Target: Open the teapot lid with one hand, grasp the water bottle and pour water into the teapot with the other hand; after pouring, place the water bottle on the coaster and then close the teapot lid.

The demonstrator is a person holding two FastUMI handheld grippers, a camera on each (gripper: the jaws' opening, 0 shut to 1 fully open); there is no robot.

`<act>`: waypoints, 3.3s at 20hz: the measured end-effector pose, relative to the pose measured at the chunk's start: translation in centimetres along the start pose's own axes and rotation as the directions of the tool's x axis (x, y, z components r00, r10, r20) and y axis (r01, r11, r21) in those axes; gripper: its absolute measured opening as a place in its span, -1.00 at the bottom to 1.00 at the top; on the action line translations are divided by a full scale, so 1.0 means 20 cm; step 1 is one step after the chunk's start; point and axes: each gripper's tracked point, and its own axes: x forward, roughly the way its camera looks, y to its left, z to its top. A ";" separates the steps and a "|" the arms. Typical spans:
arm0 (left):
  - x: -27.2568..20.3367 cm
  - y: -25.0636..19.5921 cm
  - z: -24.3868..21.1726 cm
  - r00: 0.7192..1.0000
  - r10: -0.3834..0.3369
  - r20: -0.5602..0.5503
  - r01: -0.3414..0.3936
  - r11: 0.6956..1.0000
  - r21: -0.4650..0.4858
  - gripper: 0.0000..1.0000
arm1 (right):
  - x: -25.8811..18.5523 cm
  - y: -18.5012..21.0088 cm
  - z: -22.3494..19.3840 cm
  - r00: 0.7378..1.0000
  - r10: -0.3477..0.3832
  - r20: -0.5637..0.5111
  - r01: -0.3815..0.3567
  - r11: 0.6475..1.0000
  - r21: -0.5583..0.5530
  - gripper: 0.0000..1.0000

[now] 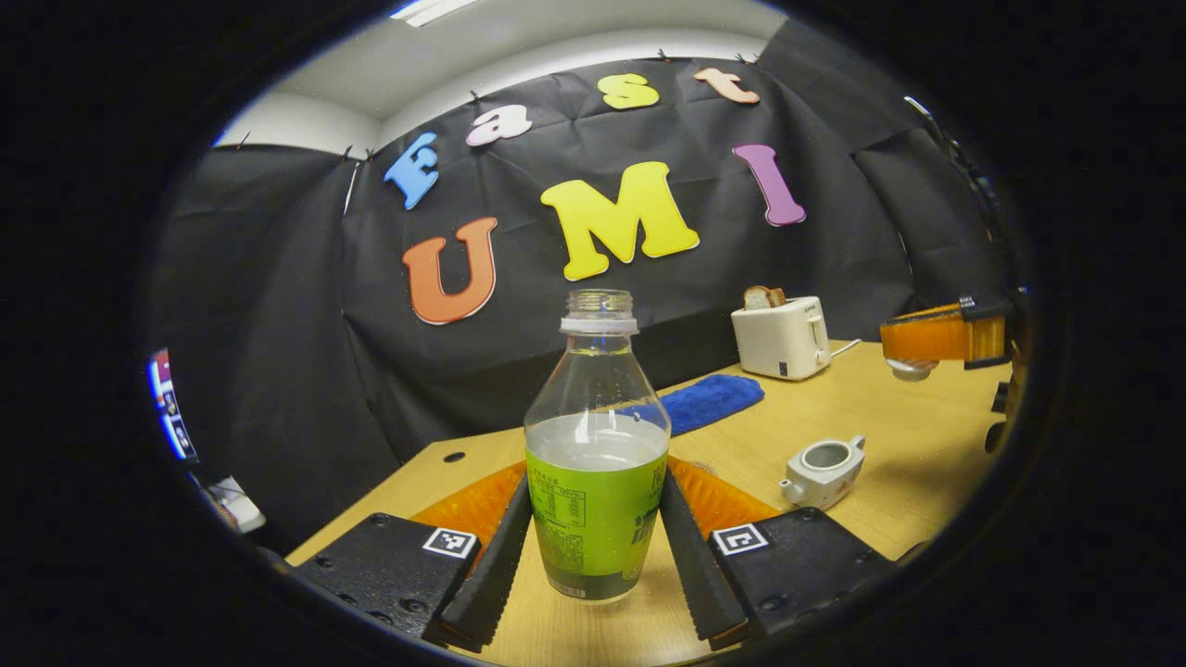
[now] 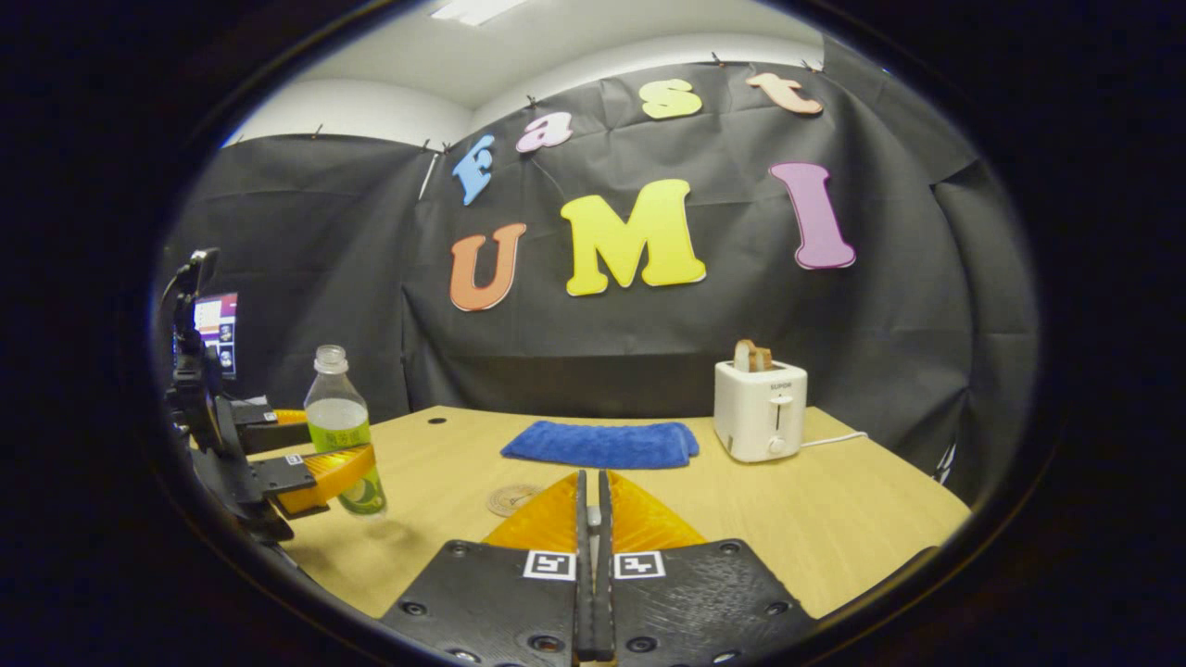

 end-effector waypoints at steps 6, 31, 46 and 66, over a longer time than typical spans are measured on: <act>0.04 0.02 0.04 0.996 0.037 -0.079 -0.014 0.963 0.268 0.54 | -0.04 -0.19 0.00 0.999 -0.037 -0.012 0.037 0.999 -0.009 -0.99; 0.15 -0.40 0.01 0.972 0.073 -0.224 0.213 0.132 0.968 0.51 | -0.09 -0.62 -0.02 0.986 -0.163 -0.045 0.164 0.986 0.021 -0.99; 0.15 -0.34 -0.01 0.963 0.137 -0.233 0.242 -0.049 0.969 0.51 | -0.09 -0.62 -0.05 0.986 -0.156 -0.056 0.157 0.987 0.016 -0.99; 0.13 -0.41 0.11 0.971 0.142 -0.193 0.221 -0.220 0.950 0.52 | -0.08 -0.63 -0.07 0.990 -0.130 -0.063 0.133 0.990 0.049 -0.99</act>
